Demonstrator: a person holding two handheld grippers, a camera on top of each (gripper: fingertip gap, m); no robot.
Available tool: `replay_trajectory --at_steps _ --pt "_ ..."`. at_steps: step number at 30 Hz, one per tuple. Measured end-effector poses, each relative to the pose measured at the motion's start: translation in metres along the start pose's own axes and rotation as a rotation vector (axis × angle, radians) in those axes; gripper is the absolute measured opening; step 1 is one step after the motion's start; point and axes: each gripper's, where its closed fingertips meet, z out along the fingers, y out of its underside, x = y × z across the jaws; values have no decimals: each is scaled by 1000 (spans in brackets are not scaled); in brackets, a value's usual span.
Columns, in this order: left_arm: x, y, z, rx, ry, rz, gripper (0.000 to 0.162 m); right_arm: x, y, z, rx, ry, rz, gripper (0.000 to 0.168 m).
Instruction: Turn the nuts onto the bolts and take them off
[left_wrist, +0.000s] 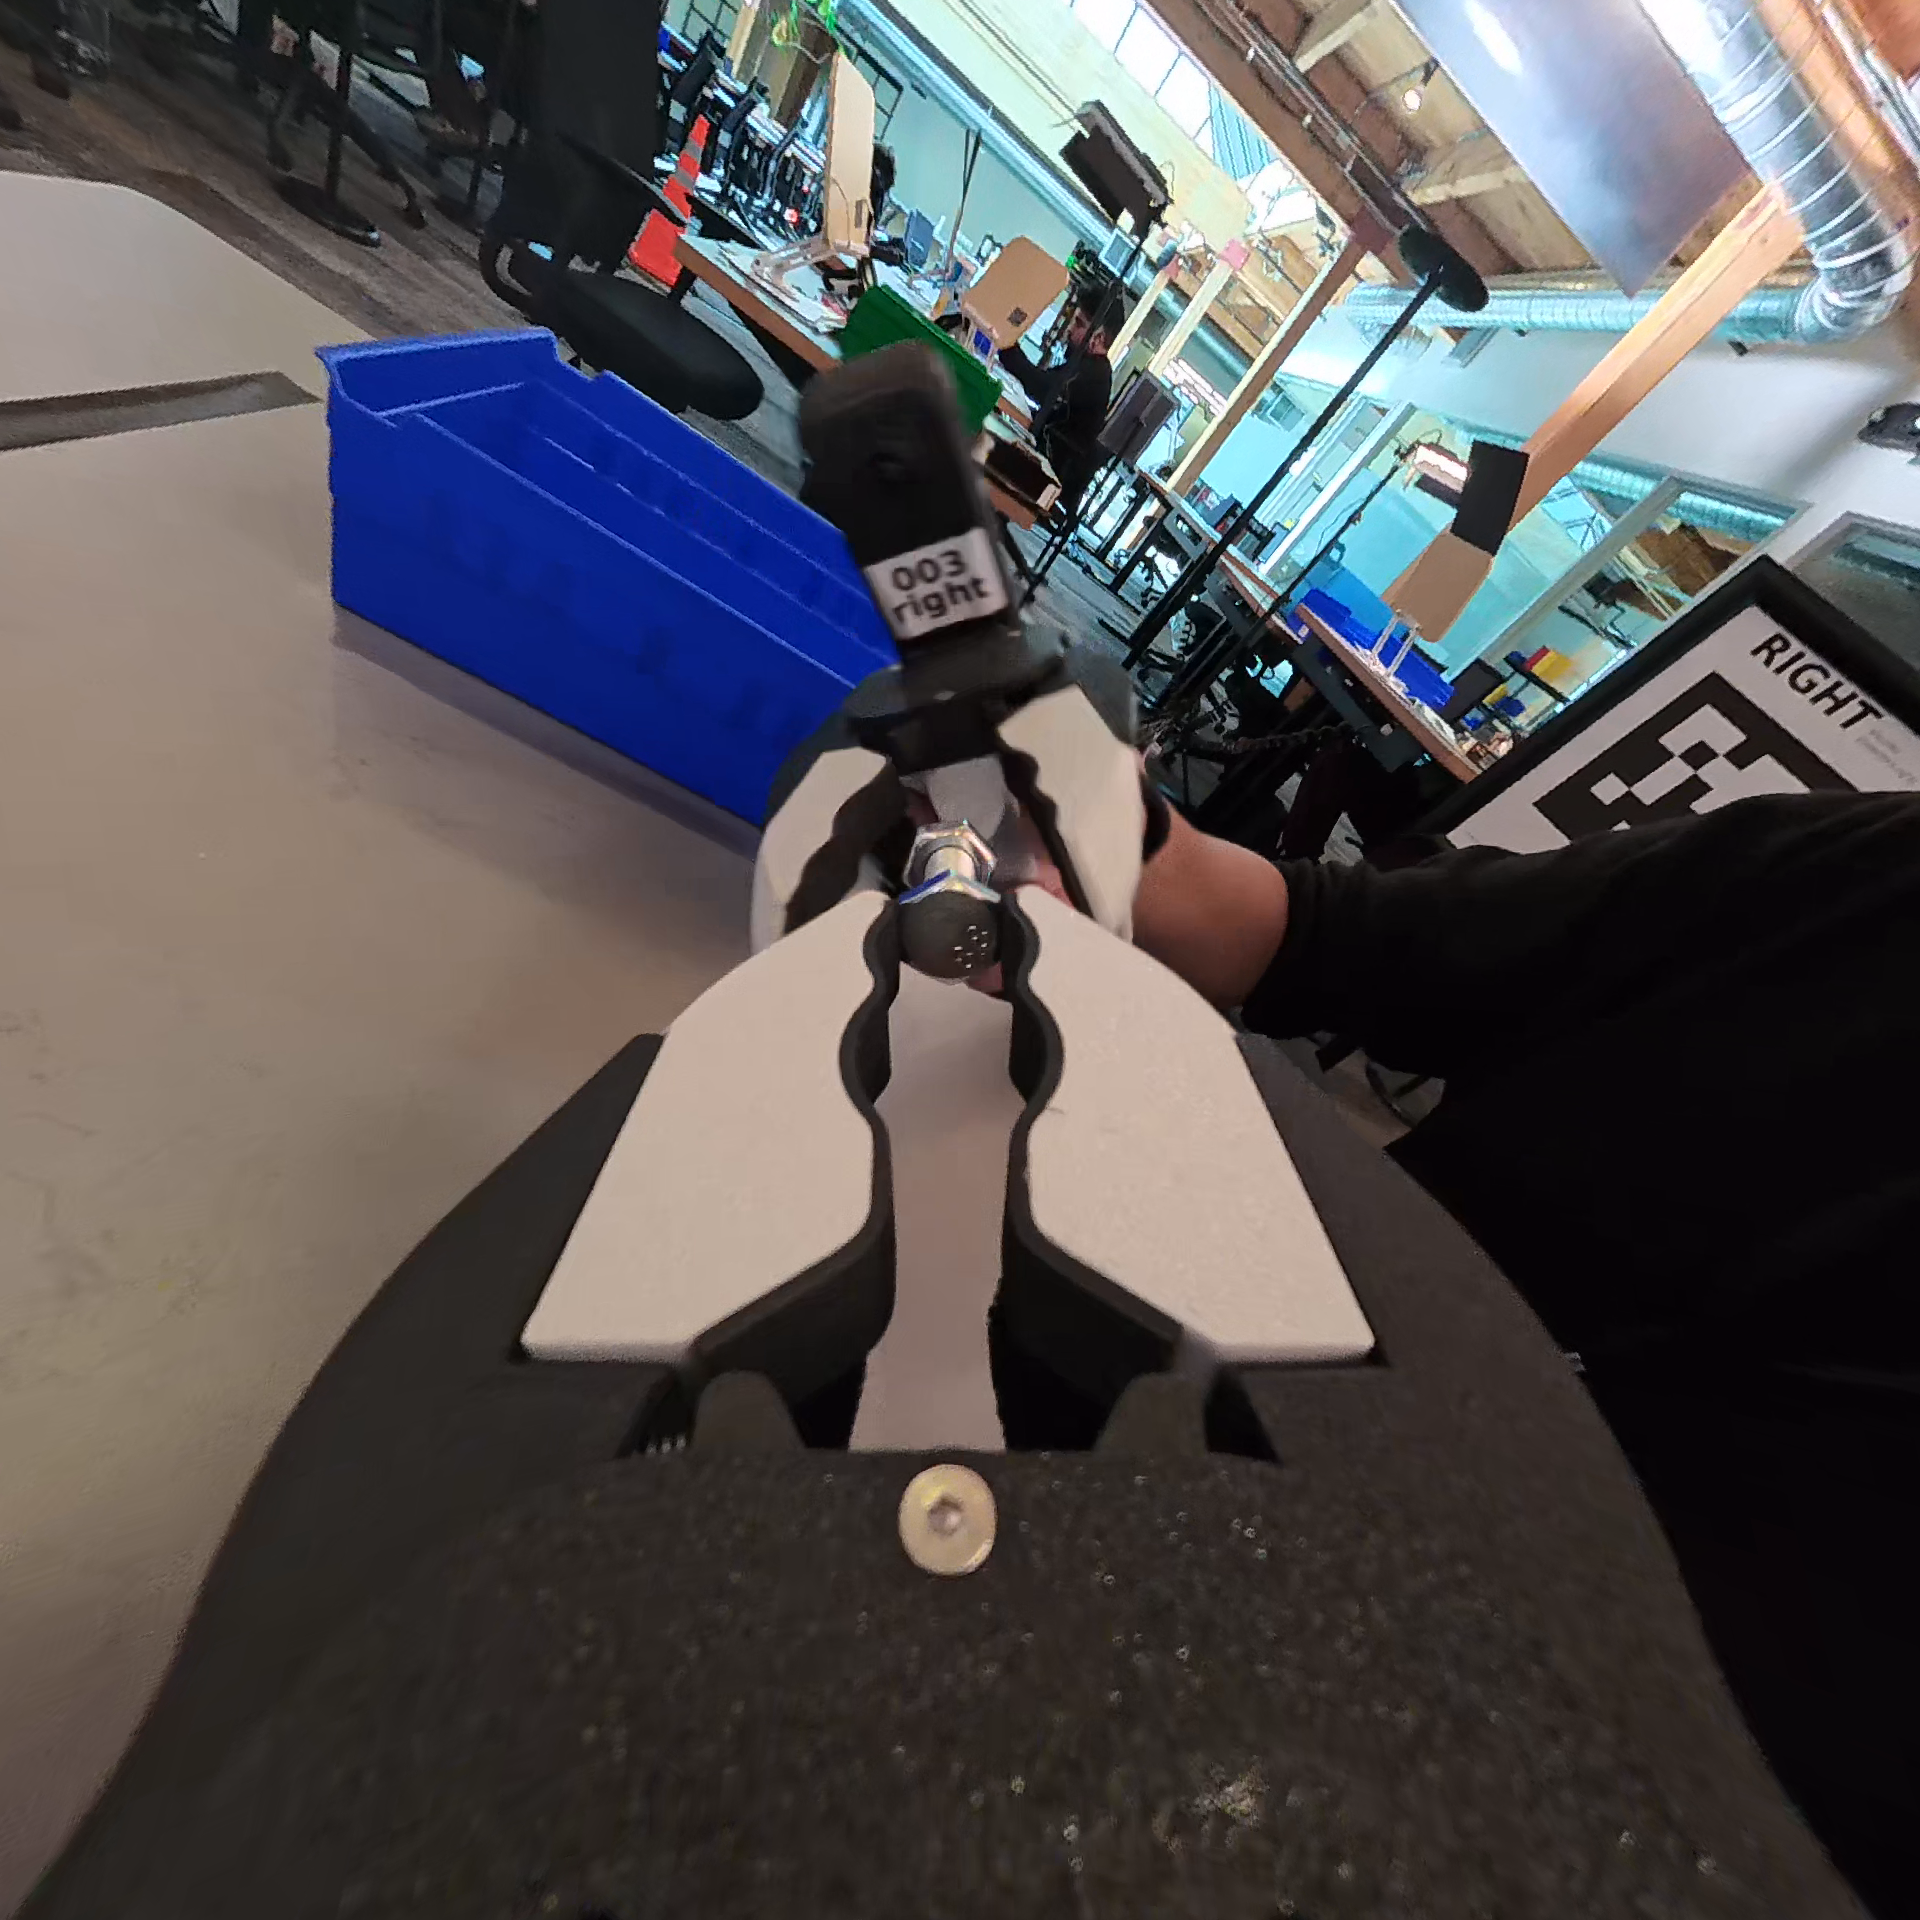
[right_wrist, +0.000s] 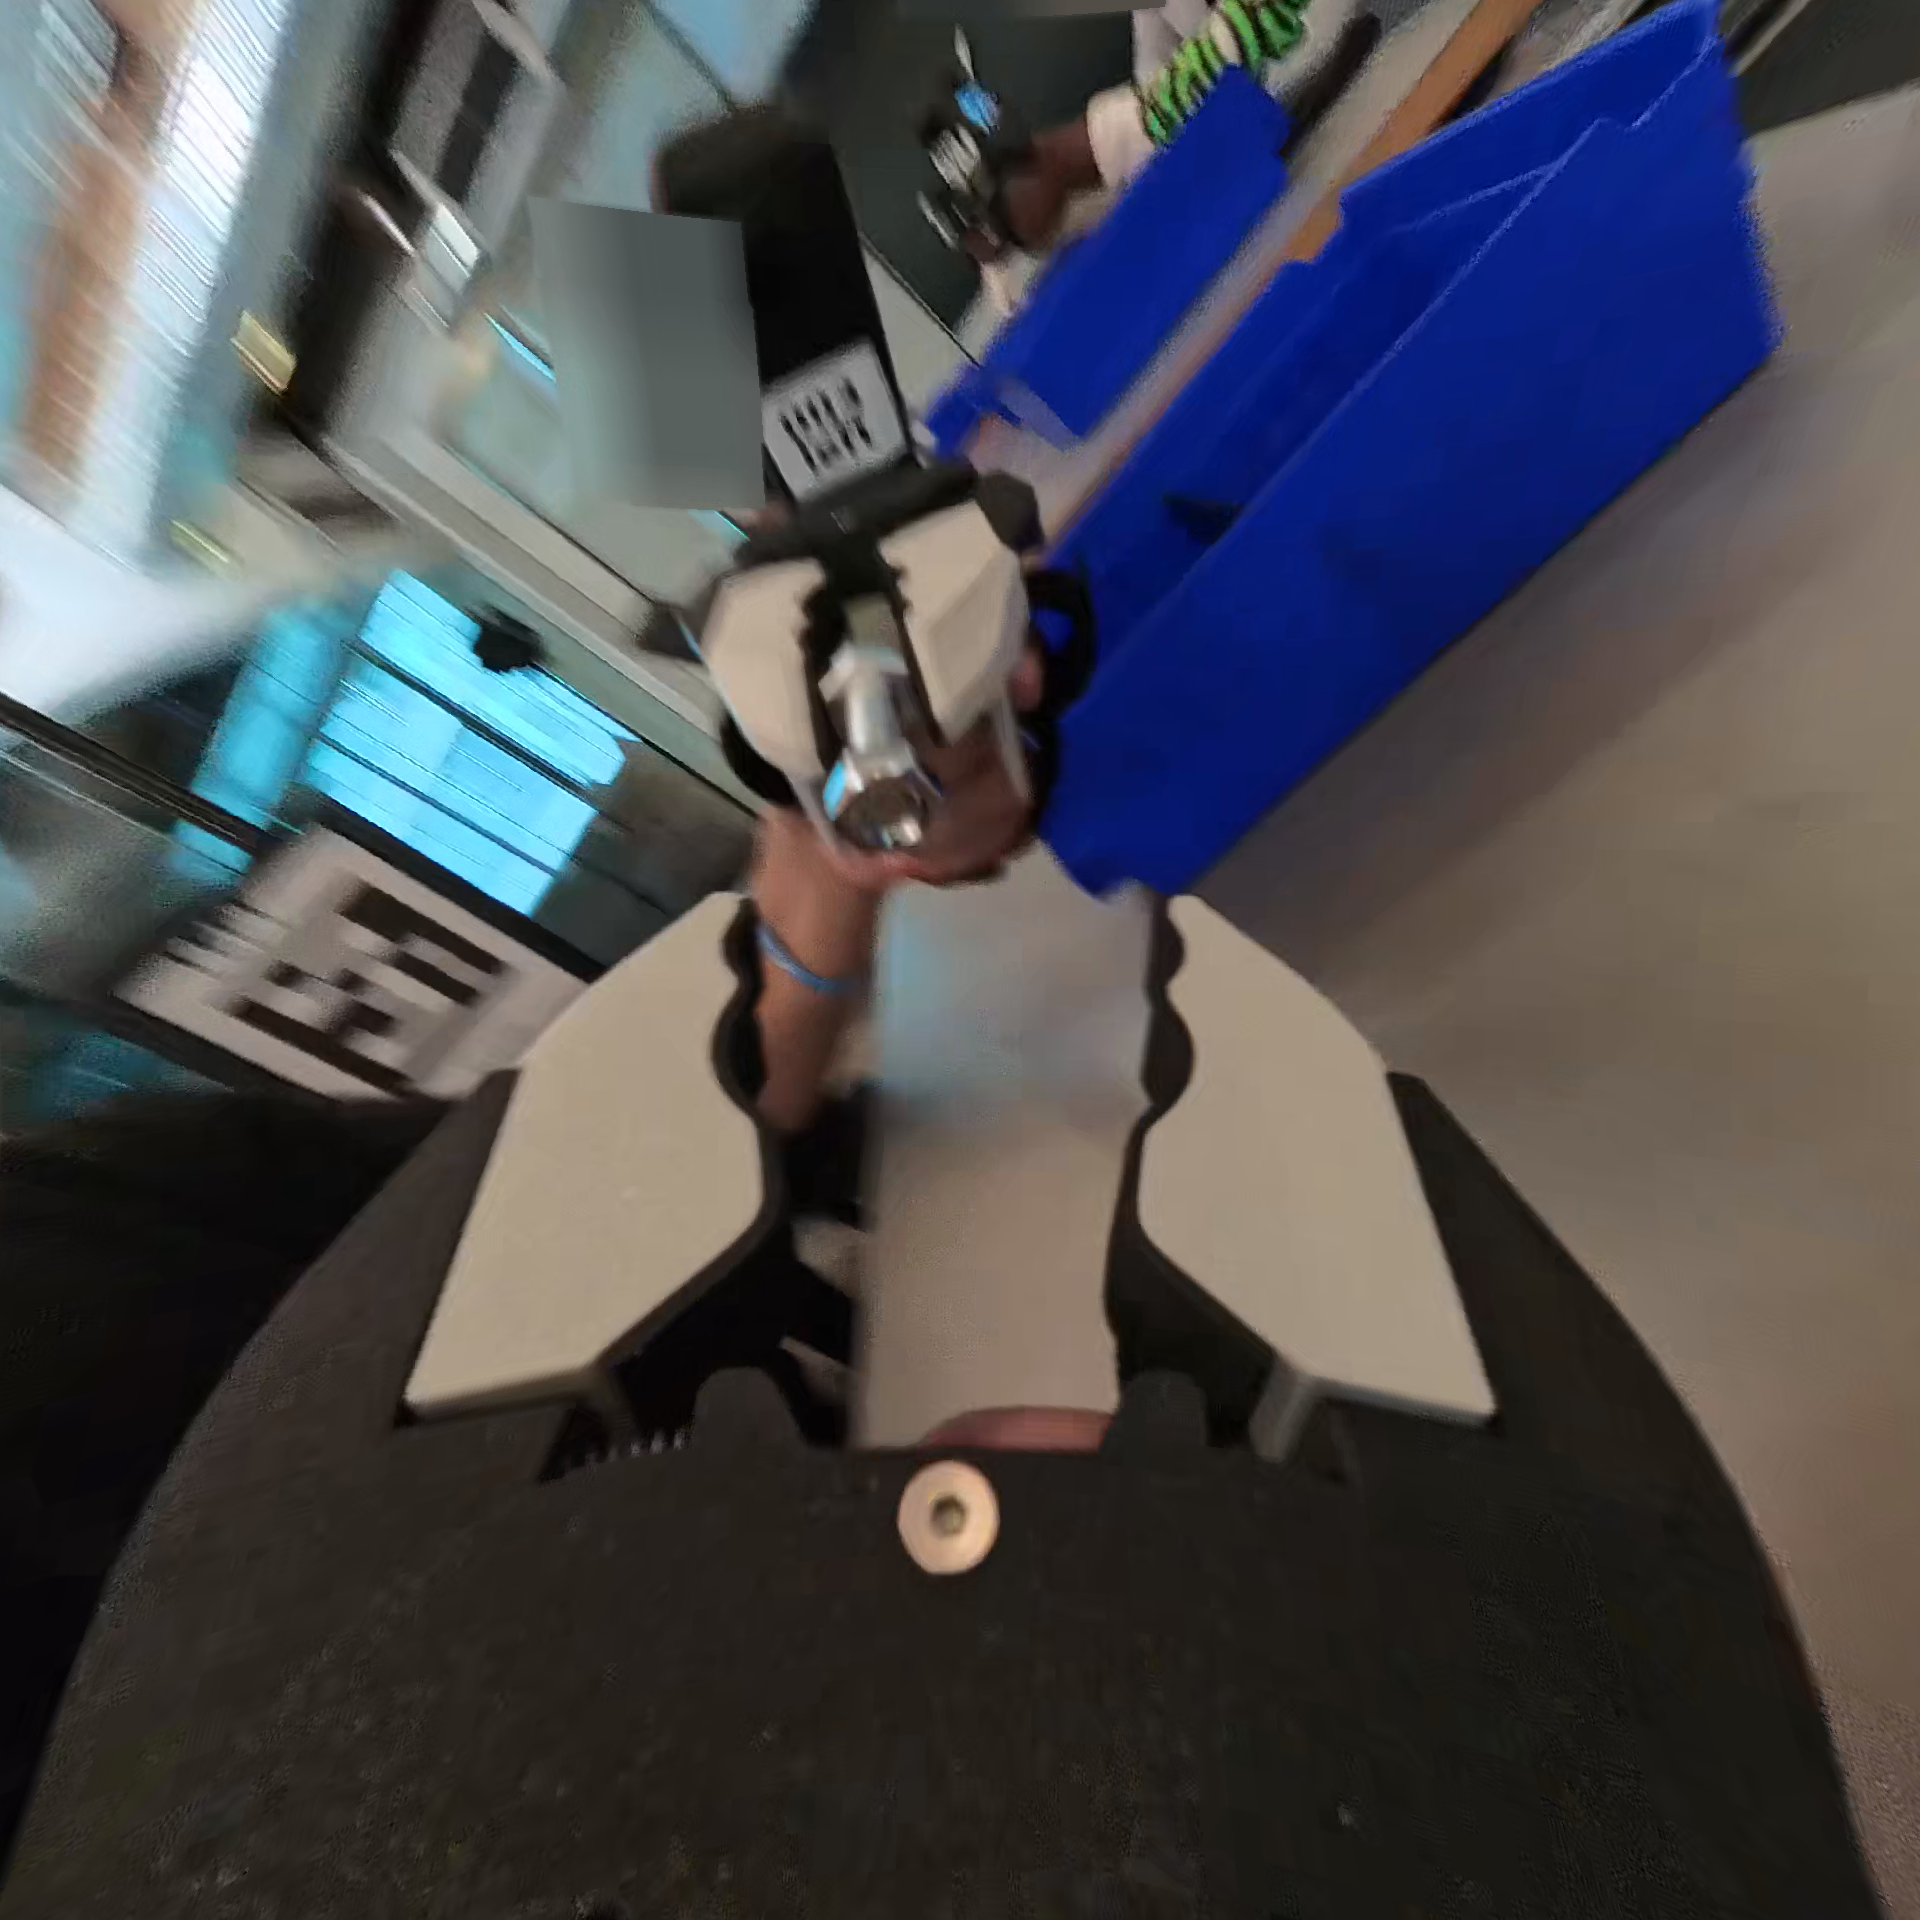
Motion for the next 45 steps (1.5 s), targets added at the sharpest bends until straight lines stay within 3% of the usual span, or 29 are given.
replay_trajectory --at_steps 1,5,8,11,14,16,19,24,27,32,35,38,40,41,43,45 --pt "0 -1 -2 5 2 -6 17 7 7 1 -61 81 -111 80" --pt "-1 0 -3 5 20 -51 17 21 9 -2 -206 362 -721 83" --pt "-2 4 -1 0 53 -108 17 14 1 -5 -181 505 -1076 72" --pt "-4 9 3 -15 73 -138 17 12 -1 -7 -177 601 -1287 65" --pt "-3 15 8 -38 85 -150 17 11 3 -6 -206 619 -1359 62" --pt "-2 17 11 -53 91 -146 17 8 3 -5 -192 608 -1368 57" --pt "1 20 14 -69 102 -140 17 5 -1 -8 -169 615 -1368 19" --pt "3 15 13 -37 116 -133 17 1 -3 -7 -122 480 -1079 18" --pt "8 9 9 -12 117 -93 17 -10 -8 -4 -13 241 -634 18" --pt "5 11 7 -53 14 22 17 -17 -14 -3 102 -261 378 17" --pt "1 13 7 -82 -26 36 17 -14 -11 -1 140 -402 675 18" --pt "1 8 4 -46 -8 15 17 -18 -11 1 123 -375 538 24" --pt "1 5 2 -31 -4 -4 17 -20 -7 2 70 -301 371 51" --pt "1 4 0 -26 3 -7 17 -22 -5 2 42 -258 263 54" --pt "2 2 -2 -11 13 -18 17 -15 0 2 -22 -104 -15 58" --pt "4 1 -4 -3 33 -42 17 7 -2 -3 -65 176 -396 64"
